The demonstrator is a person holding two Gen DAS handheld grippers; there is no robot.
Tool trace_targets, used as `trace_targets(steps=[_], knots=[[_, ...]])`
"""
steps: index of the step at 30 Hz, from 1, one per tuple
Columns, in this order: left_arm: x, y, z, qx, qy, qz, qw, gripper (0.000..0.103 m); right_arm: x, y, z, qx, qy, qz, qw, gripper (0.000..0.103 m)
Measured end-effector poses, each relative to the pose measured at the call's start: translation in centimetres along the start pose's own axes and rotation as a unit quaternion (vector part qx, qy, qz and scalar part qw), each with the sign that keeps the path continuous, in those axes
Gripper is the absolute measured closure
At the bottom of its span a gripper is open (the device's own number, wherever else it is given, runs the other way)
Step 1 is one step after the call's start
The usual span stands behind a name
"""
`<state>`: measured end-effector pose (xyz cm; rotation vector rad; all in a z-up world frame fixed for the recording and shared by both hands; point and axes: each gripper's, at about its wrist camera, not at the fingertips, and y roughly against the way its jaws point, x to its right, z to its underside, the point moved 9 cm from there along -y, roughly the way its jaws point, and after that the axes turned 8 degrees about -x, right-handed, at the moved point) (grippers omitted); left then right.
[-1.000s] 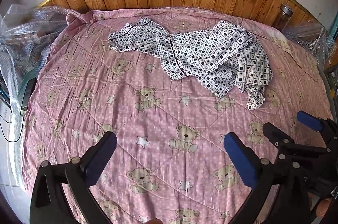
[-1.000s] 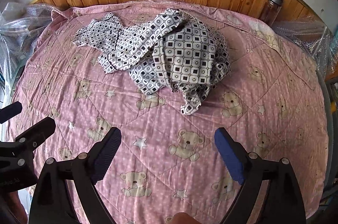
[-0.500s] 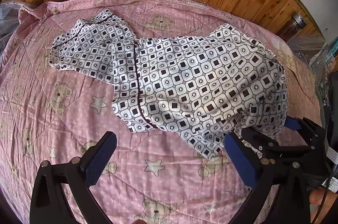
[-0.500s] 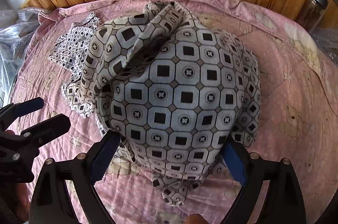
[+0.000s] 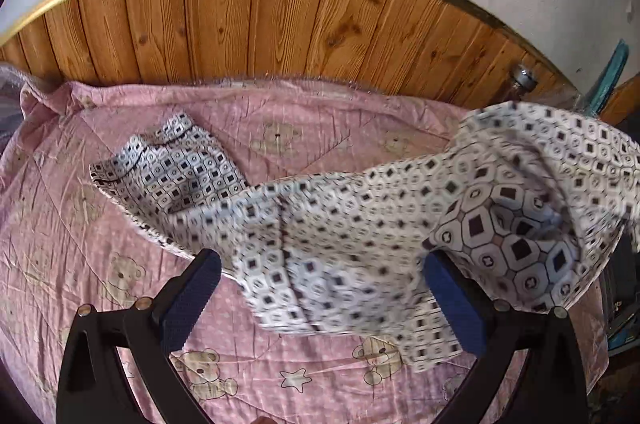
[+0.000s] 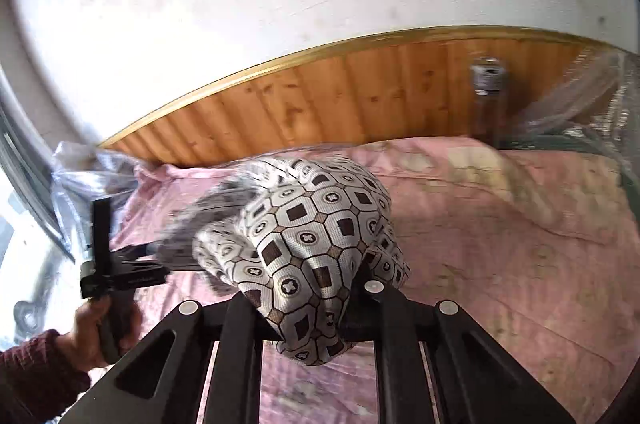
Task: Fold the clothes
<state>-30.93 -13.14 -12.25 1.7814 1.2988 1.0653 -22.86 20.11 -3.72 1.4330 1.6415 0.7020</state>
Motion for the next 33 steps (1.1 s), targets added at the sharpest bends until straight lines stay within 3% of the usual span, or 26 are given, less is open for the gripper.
trace_targets(steps=[2,4,5,7,9,12,15,17,18,19,20,21,25,27,30,32,33], knots=[[-0.2,-1.0,1.2,-0.023,0.002,0.004,0.9997,0.001,4.8,-4.1,3.9,-0.08,-0.023,0.067,0.994,0.08],[-0.4,-2.8,2.8,-0.056,0.013,0.011,0.9983,0.001,8.2,-8.9,8.7,-0.179,-0.027,0.128,0.975,0.05],[-0.4,-3.6,3.6,-0.068,0.02,0.017,0.9973,0.001,7.8,-9.5,9.8,-0.192,-0.011,0.134,0.972,0.043],[-0.3,-5.1,5.2,-0.09,0.032,0.028,0.995,0.001,5.6,-9.2,10.8,-0.187,0.023,0.123,0.974,0.025],[0.1,-5.3,6.4,-0.095,0.027,0.035,0.9945,0.001,2.4,-7.6,9.8,-0.149,0.051,0.101,0.982,0.016],[0.3,-5.0,7.8,-0.093,0.031,0.046,0.9941,0.001,-3.2,-7.7,7.6,-0.117,0.087,0.035,0.989,0.01],[-0.3,-4.7,8.3,-0.081,0.059,0.057,0.9934,0.001,-7.6,-12.7,5.9,-0.135,0.142,0.008,0.981,0.006],[-0.7,-4.6,8.5,-0.077,0.08,0.065,0.9916,0.001,-8.8,-17.8,6.0,-0.171,0.183,0.029,0.968,0.006],[-0.7,-4.4,8.7,-0.075,0.083,0.065,0.9916,0.001,-8.3,-20.3,6.6,-0.197,0.193,0.048,0.96,0.012],[-0.7,-4.1,8.8,-0.072,0.085,0.065,0.9916,0.001,-7.6,-22.5,7.2,-0.231,0.197,0.061,0.951,0.048],[-0.7,-3.8,9.0,-0.07,0.088,0.064,0.9916,0.001,-7.3,-23.5,7.4,-0.252,0.203,0.066,0.944,0.07],[-0.8,-3.6,9.2,-0.067,0.09,0.064,0.9916,0.001,-7.6,-22.5,6.5,-0.237,0.204,0.059,0.948,0.094],[0.2,-2.6,9.5,-0.058,0.084,0.076,0.9919,0.001,-4.3,-12.1,-0.1,-0.103,0.129,0.051,0.985,0.097],[2.1,-2.9,9.6,-0.062,0.072,0.095,0.9909,0.001,1.7,-6.4,-3.1,-0.038,0.054,0.105,0.992,0.097],[5.9,-4.1,9.6,-0.074,0.047,0.122,0.9887,0.001,12.6,-2.9,-2.6,-0.035,-0.062,0.173,0.982,0.097],[8.8,-5.7,9.6,-0.088,0.033,0.141,0.9855,0.001,16.2,-3.2,0.5,-0.069,-0.096,0.177,0.977,0.094],[10.1,-6.7,9.7,-0.098,0.028,0.147,0.9839,0.001,17.9,-3.4,2.1,-0.086,-0.111,0.178,0.974,0.086]])
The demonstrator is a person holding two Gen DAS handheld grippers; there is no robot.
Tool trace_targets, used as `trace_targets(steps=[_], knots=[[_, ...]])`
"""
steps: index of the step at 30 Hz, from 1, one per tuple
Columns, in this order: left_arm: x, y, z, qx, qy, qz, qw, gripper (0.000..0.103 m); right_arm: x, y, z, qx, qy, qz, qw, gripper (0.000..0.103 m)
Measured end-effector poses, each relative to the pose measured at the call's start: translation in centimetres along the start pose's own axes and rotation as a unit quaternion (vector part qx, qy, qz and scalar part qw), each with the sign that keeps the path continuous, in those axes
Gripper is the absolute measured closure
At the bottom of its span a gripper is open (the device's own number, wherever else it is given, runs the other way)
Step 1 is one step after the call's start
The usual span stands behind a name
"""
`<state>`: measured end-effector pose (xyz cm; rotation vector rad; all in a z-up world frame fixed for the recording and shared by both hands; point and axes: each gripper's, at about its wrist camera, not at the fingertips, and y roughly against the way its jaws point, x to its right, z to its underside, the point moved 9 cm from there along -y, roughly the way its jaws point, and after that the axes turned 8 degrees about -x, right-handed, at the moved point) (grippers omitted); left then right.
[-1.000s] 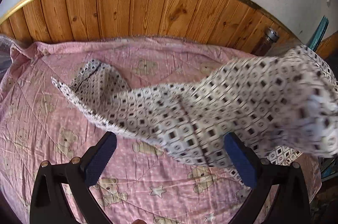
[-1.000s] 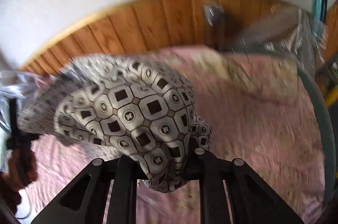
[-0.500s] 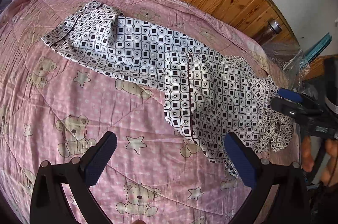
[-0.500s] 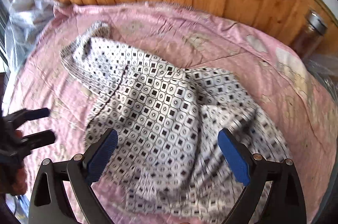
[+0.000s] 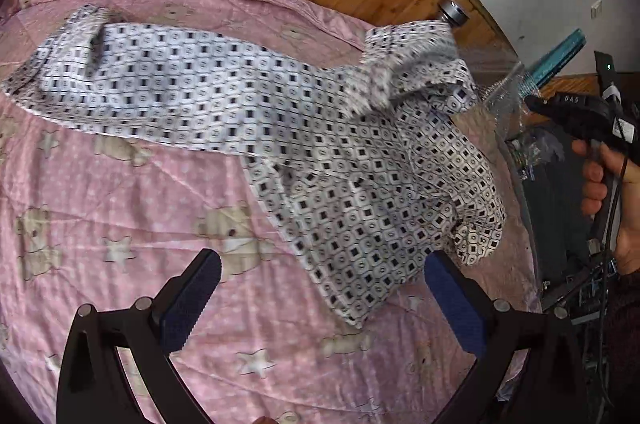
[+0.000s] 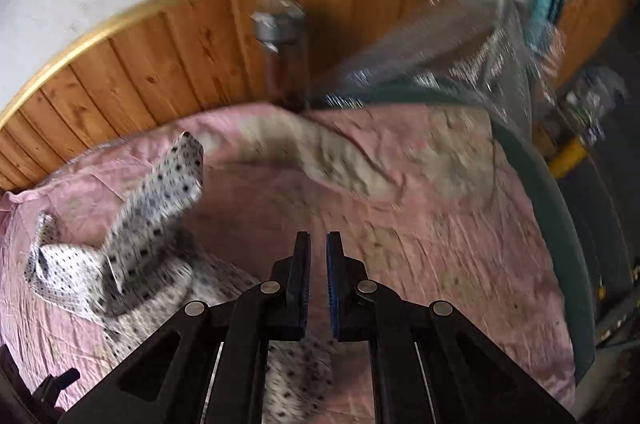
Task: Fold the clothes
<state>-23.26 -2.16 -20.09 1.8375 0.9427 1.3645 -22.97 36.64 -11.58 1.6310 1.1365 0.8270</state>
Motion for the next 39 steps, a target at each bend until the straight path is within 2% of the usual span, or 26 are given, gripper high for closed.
trace_targets(steps=[2,3,4,7,10,14,15,16,17,18,20,21,24,26,27,28,30,31,32,34,36,39], knots=[[0.5,-3.3,0.1,-0.029,0.009,-0.008,0.9995,0.001,0.7,-1.2,2.5,-0.016,-0.007,-0.012,1.0,0.067],[0.6,-4.0,0.1,-0.03,0.016,-0.008,0.9994,0.001,0.3,-1.8,3.8,-0.023,-0.005,-0.024,0.999,0.044],[0.7,-4.8,0.2,-0.03,0.022,-0.008,0.9993,0.001,-0.1,-2.4,5.2,-0.03,-0.004,-0.035,0.999,0.038],[0.9,-7.0,0.2,-0.031,0.04,-0.008,0.9987,0.001,-1.8,-4.2,8.4,-0.055,-0.003,-0.063,0.996,0.038],[1.1,-6.9,0.1,-0.039,0.054,-0.013,0.9977,0.001,-3.5,-5.8,10.8,-0.076,-0.006,-0.09,0.993,0.038],[1.4,-6.8,-0.3,-0.05,0.072,-0.006,0.9962,0.001,-4.0,-6.3,11.7,-0.074,-0.026,-0.105,0.991,0.038],[2.1,-6.8,-0.6,-0.051,0.07,0.012,0.9962,0.001,-4.0,-6.4,11.6,-0.072,-0.032,-0.107,0.991,0.038],[2.8,-6.9,-0.9,-0.053,0.067,0.028,0.9959,0.021,-4.0,-6.3,11.5,-0.072,-0.035,-0.109,0.991,0.038],[3.6,-7.2,-0.9,-0.062,0.059,0.034,0.9957,0.076,-4.1,-6.2,11.2,-0.07,-0.034,-0.11,0.991,0.038],[3.8,-7.2,-1.0,-0.065,0.063,0.043,0.995,0.101,-4.3,-6.0,10.9,-0.068,-0.031,-0.11,0.991,0.038],[4.3,-6.9,-1.2,-0.069,0.07,0.061,0.9934,0.102,-4.8,-4.8,10.1,-0.054,-0.011,-0.108,0.993,0.038],[4.2,-5.4,-1.5,-0.054,0.072,0.074,0.9932,0.102,-5.2,-4.1,9.6,-0.044,0.002,-0.107,0.993,0.038],[2.7,3.3,-2.7,0.024,0.075,0.098,0.9921,0.102,-5.9,-2.2,8.7,-0.022,0.036,-0.105,0.994,0.04],[0.1,11.9,-3.0,0.088,0.077,0.086,0.9894,0.102,-5.9,-2.1,8.8,-0.026,0.05,-0.091,0.994,0.04],[-1.9,16.2,-2.7,0.115,0.083,0.069,0.9875,0.102,-5.9,-2.6,9.1,-0.034,0.054,-0.084,0.994,0.04],[-4.5,19.3,-1.8,0.135,0.09,0.024,0.9865,0.102,-6.0,-3.5,9.6,-0.049,0.055,-0.081,0.994,0.04],[-9.8,25.6,0.0,0.172,0.105,-0.068,0.9772,0.102,-6.9,-5.4,11.0,-0.085,0.054,-0.084,0.991,0.04],[-13.3,26.5,1.0,0.172,0.124,-0.115,0.9706,0.102,-8.1,-5.9,11.5,-0.093,0.06,-0.084,0.99,0.04],[-16.5,26.1,2.1,0.156,0.146,-0.135,0.9674,0.102,-9.4,-6.2,12.1,-0.099,0.069,-0.085,0.989,0.04],[-21.2,22.5,4.5,0.094,0.182,-0.115,0.972,0.102,-13.7,-5.7,13.2,-0.093,0.101,-0.108,0.985,0.036],[-23.9,18.7,6.9,0.044,0.208,-0.101,0.9719,0.101,-19.0,-4.4,14.1,-0.083,0.148,-0.141,0.975,0.032],[-25.3,15.6,10.3,0.026,0.26,-0.082,0.9617,0.097,-26.0,-2.9,15.4,-0.078,0.208,-0.175,0.959,0.03]])
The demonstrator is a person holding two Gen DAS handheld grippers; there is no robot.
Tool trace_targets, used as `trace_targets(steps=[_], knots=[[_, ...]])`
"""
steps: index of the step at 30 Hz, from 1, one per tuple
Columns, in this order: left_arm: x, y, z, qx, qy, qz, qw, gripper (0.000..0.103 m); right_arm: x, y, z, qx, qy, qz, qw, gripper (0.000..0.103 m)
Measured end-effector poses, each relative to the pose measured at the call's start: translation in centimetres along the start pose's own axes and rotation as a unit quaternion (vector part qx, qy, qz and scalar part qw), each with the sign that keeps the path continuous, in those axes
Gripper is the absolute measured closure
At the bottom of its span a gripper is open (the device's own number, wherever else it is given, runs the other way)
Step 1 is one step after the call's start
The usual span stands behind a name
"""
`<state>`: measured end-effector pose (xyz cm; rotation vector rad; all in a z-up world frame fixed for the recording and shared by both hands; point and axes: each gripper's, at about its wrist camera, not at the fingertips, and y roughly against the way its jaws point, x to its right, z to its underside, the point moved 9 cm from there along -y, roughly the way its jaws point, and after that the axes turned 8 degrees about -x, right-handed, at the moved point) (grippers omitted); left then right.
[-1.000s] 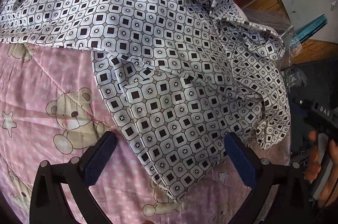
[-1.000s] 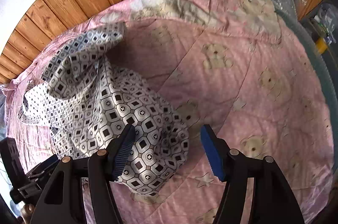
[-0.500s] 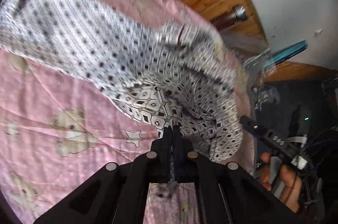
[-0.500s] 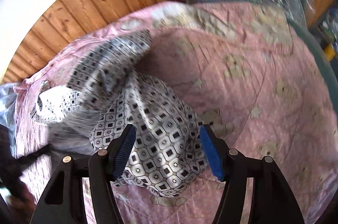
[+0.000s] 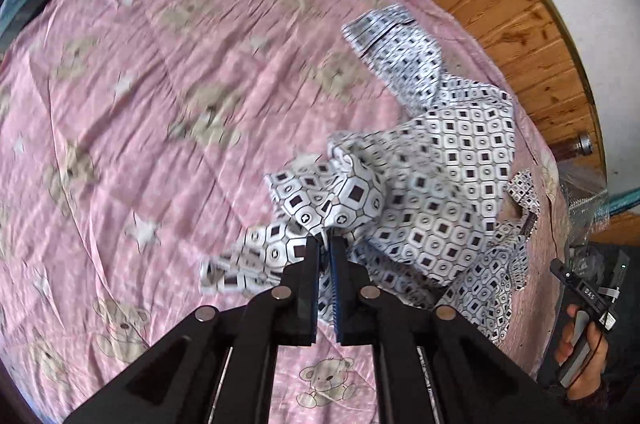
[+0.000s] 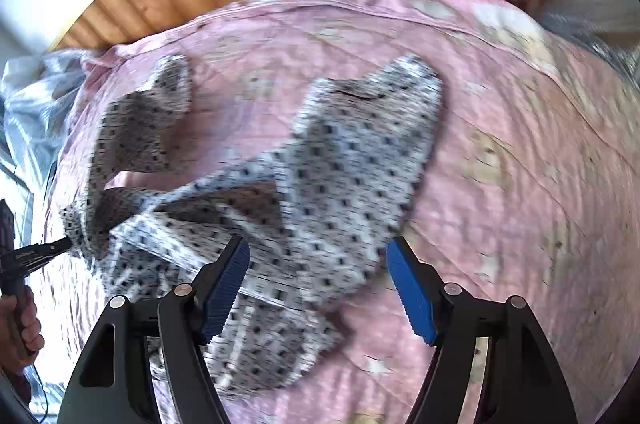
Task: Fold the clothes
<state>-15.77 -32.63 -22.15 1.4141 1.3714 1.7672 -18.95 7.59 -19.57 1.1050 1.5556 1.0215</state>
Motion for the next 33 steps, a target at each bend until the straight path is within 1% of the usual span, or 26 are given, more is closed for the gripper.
trace_targets(steps=[3,5,7,10,12,13,14,15,16,17,19,20,21,22,23,24,25,26,27,28,29,30,31,32,33], knots=[[-1.1,0.6,1.9,0.012,0.037,0.023,0.999,0.091,-7.0,-2.7,-2.1,-0.027,0.042,-0.052,0.997,0.03],[-1.7,0.9,2.8,0.022,0.053,0.029,0.9979,0.08,-11.5,-4.8,-4.0,-0.048,0.064,-0.09,0.993,0.03],[-2.3,1.1,3.2,0.027,0.068,0.032,0.9968,0.073,-15.1,-7.4,-6.4,-0.063,0.07,-0.115,0.989,0.03],[-2.1,1.9,3.2,0.032,0.08,0.033,0.9957,0.071,-17.4,-11.8,-10.9,-0.078,0.047,-0.107,0.99,0.03],[-1.9,2.3,3.2,0.037,0.074,0.032,0.9961,0.07,-17.3,-14.9,-12.9,-0.099,0.031,-0.073,0.992,0.03],[-1.5,1.9,2.8,0.038,0.073,0.029,0.9962,0.069,-17.1,-16.6,-13.5,-0.116,0.029,-0.056,0.991,0.028],[-1.1,1.5,2.4,0.039,0.072,0.027,0.9963,0.068,-17.5,-17.1,-14.1,-0.109,0.036,-0.058,0.992,0.022],[-0.8,0.8,1.9,0.038,0.074,0.027,0.9962,0.066,-18.1,-17.4,-14.6,-0.11,0.049,-0.052,0.991,0.041],[-0.6,0.2,1.5,0.038,0.075,0.026,0.9961,0.064,-18.6,-17.2,-14.9,-0.107,0.066,-0.044,0.991,0.083],[-0.4,-0.5,1.0,0.038,0.077,0.026,0.996,0.064,-19.0,-16.9,-15.2,-0.101,0.083,-0.035,0.991,0.092],[0.0,-1.6,-0.1,0.046,0.079,0.024,0.9956,0.064,-19.1,-13.1,-16.4,-0.049,0.096,-0.049,0.993,0.094],[0.2,-1.8,-0.7,0.054,0.077,0.024,0.9952,0.073,-18.8,-10.2,-17.0,-0.01,0.098,-0.056,0.994,0.094],[0.8,-0.8,-1.5,0.073,0.066,0.03,0.9947,0.087,-18.0,-6.3,-17.6,0.041,0.092,-0.066,0.993,0.095],[1.5,0.2,-2.3,0.091,0.055,0.036,0.9937,0.102,-16.4,-2.1,-18.0,0.092,0.078,-0.065,0.991,0.095],[2.1,1.2,-3.0,0.109,0.044,0.041,0.9922,0.102,-14.5,1.7,-18.1,0.131,0.059,-0.058,0.988,0.095],[3.0,2.4,-3.8,0.129,0.03,0.049,0.99,0.102,-11.8,4.6,-17.6,0.156,0.032,-0.052,0.986,0.095],[4.8,4.3,-4.7,0.152,0.003,0.068,0.986,0.102,-9.0,6.1,-16.6,0.168,0.001,-0.04,0.985,0.094],[6.8,5.7,-5.5,0.165,-0.028,0.076,0.9829,0.102,-6.0,5.5,-15.5,0.161,-0.02,-0.011,0.987,0.094],[8.9,5.6,-6.4,0.155,-0.057,0.074,0.9834,0.101,-3.1,4.3,-14.2,0.15,-0.039,0.024,0.988,0.093],[11.0,5.5,-7.2,0.146,-0.086,0.071,0.983,0.1,-0.4,1.6,-13.1,0.119,-0.054,0.046,0.99,0.084],[12.9,5.2,-8.0,0.134,-0.113,0.067,0.9823,0.098,2.1,-2.0,-11.7,0.068,-0.064,0.045,0.995,0.076],[13.8,3.6,-8.5,0.111,-0.129,0.048,0.9842,0.098,4.2,-4.7,-9.9,0.027,-0.082,0.048,0.995,0.047],[14.0,2.1,-8.7,0.092,-0.132,0.027,0.9866,0.098,6.1,-6.9,-8.1,-0.01,-0.101,0.054,0.993,0.043],[13.8,0.9,-8.6,0.072,-0.126,0.016,0.9893,0.098,6.8,-7.0,-6.6,-0.01,-0.113,0.041,0.993,0.043],[13.4,0.3,-8.1,0.058,-0.119,0.014,0.9911,0.098,7.0,-6.5,-5.1,0.001,-0.122,0.023,0.992,0.041]])
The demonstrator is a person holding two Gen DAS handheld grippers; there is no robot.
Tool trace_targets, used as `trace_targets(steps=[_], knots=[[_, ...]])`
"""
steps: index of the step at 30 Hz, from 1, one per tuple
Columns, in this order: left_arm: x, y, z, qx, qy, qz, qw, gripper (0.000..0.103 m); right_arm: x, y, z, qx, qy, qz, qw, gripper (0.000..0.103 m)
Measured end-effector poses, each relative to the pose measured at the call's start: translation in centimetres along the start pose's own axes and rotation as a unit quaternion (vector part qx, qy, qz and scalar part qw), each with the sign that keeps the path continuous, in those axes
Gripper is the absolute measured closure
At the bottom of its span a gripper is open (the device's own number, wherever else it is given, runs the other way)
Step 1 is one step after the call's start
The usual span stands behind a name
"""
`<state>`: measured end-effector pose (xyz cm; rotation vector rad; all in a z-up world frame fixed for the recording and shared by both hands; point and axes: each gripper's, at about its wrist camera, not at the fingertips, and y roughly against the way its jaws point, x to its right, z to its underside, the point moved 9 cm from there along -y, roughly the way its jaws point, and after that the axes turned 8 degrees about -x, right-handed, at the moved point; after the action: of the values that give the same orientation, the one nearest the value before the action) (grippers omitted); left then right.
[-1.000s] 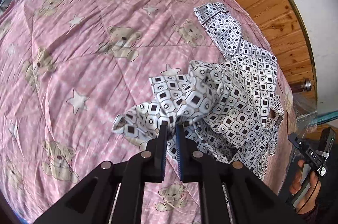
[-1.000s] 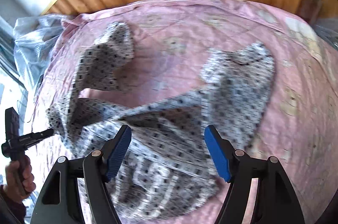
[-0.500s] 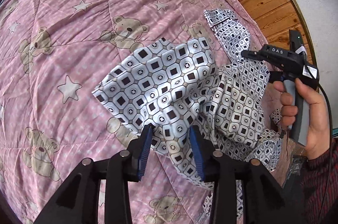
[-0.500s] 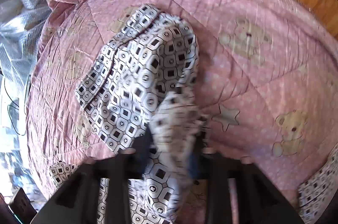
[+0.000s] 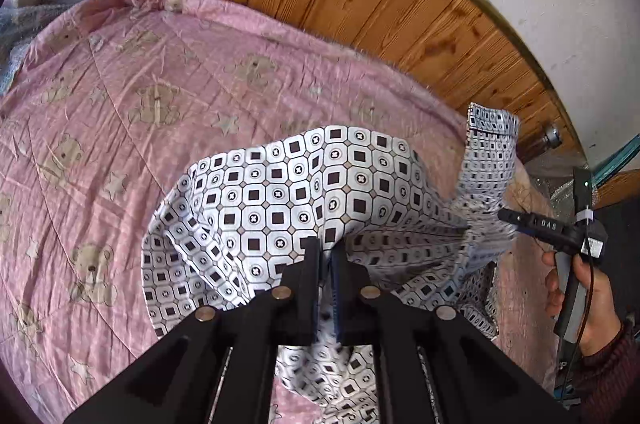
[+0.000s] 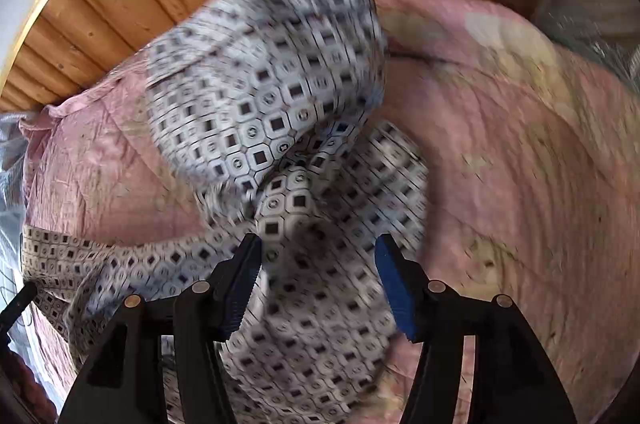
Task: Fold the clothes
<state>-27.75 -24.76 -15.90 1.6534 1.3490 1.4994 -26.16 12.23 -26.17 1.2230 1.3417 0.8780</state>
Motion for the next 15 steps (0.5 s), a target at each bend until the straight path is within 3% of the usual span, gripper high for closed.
trace_targets(steps=[3,6,7,9,10,11,12,13,15], knots=[[-1.3,0.8,3.1,0.004,0.023,0.005,0.9997,0.096,-2.0,2.4,5.4,0.018,0.026,-0.05,0.998,0.029],[-4.0,1.5,7.6,0.002,0.076,0.014,0.997,0.089,-7.2,2.3,11.4,-0.008,0.135,-0.082,0.987,0.026],[-4.8,1.6,9.0,-0.001,0.093,0.018,0.9955,0.088,-8.9,1.4,13.1,-0.02,0.187,-0.074,0.979,0.026],[-5.9,1.3,11.2,-0.008,0.124,0.033,0.9917,0.088,-10.3,-1.3,15.2,-0.038,0.274,-0.014,0.961,0.026],[-6.3,1.1,12.0,-0.011,0.139,0.042,0.9894,0.087,-10.1,-2.7,15.5,-0.045,0.293,0.019,0.955,0.037],[-6.5,0.8,12.8,-0.014,0.151,0.051,0.9872,0.086,-9.8,-4.0,15.7,-0.053,0.307,0.049,0.949,0.055],[-6.3,0.6,13.1,-0.015,0.153,0.057,0.9865,0.086,-9.5,-4.6,15.5,-0.061,0.309,0.059,0.947,0.09],[-6.1,0.4,13.3,-0.016,0.155,0.064,0.9858,0.086,-9.3,-3.8,14.8,-0.054,0.303,0.051,0.95,0.093],[-5.6,0.1,13.8,-0.017,0.158,0.077,0.9843,0.086,-8.1,1.5,11.9,0.009,0.278,0.048,0.959,0.099]])
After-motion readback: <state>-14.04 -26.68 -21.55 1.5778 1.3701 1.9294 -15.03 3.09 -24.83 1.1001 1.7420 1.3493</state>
